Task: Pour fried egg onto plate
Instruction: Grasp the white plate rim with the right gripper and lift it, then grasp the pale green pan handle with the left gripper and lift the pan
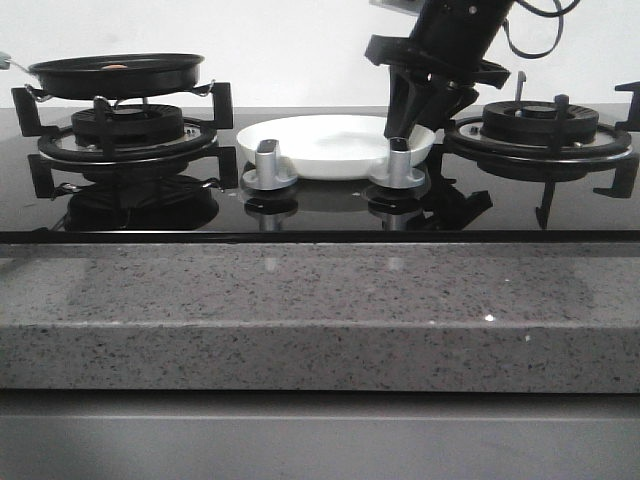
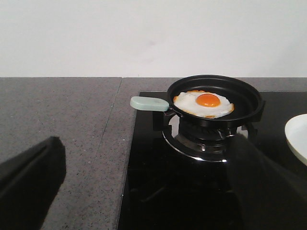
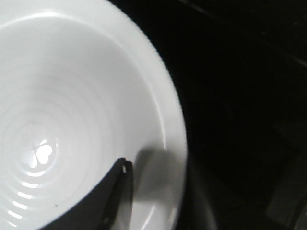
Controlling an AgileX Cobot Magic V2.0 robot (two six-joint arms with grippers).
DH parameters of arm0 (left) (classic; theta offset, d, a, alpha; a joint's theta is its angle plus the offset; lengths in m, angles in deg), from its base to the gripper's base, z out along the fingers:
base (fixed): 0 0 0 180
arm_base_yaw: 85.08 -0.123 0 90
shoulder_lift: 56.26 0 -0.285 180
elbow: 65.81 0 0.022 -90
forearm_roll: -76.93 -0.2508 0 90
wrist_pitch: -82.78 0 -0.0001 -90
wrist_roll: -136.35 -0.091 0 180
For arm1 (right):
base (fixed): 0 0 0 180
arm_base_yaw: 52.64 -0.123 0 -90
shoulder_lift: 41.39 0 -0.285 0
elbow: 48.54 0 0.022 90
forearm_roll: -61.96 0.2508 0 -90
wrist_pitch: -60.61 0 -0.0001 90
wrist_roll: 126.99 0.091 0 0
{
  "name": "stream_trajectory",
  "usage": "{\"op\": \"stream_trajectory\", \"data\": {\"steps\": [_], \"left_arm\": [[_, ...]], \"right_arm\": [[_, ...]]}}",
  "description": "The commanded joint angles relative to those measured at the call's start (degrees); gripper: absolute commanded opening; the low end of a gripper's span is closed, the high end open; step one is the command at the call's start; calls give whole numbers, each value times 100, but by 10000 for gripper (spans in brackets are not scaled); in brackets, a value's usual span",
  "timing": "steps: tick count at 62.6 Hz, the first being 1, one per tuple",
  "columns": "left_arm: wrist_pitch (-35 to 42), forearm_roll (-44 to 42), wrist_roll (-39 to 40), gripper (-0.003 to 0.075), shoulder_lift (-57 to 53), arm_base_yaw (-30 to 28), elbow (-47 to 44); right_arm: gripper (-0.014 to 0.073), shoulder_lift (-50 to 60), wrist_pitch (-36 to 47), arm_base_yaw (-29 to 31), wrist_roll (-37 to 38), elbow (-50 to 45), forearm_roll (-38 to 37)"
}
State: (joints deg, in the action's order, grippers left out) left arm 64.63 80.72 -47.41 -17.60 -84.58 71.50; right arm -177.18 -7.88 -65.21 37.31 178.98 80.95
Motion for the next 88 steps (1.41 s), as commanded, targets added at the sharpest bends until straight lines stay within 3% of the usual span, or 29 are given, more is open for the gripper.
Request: {"op": "stream_trajectory", "data": {"steps": [1,11,31,49,64,82,88], "left_arm": [[458,48,45,671,18,-2,224],[458,48,45,671,18,-2,224],[458,48,45,671,18,-2,224],[458,48,45,671,18,-2,224],[411,48,45,671,18,-2,193],[400,48,45,671,18,-2,193],[413,48,45,671,18,-2,193]], "right_arm": [[143,302,105,2,-62,204,139],[-122,302,105,2,-46,204,134],[-106,357,-813,263,823,1165,144],[-106,1022,-845,345,1041,1051,576],[-106,1923,-687,327,398,-434,1135],[-106,3473,1259,50,-314,-3566,1512],[-106,3581,1430,32,-314,-3870,1541]]}}
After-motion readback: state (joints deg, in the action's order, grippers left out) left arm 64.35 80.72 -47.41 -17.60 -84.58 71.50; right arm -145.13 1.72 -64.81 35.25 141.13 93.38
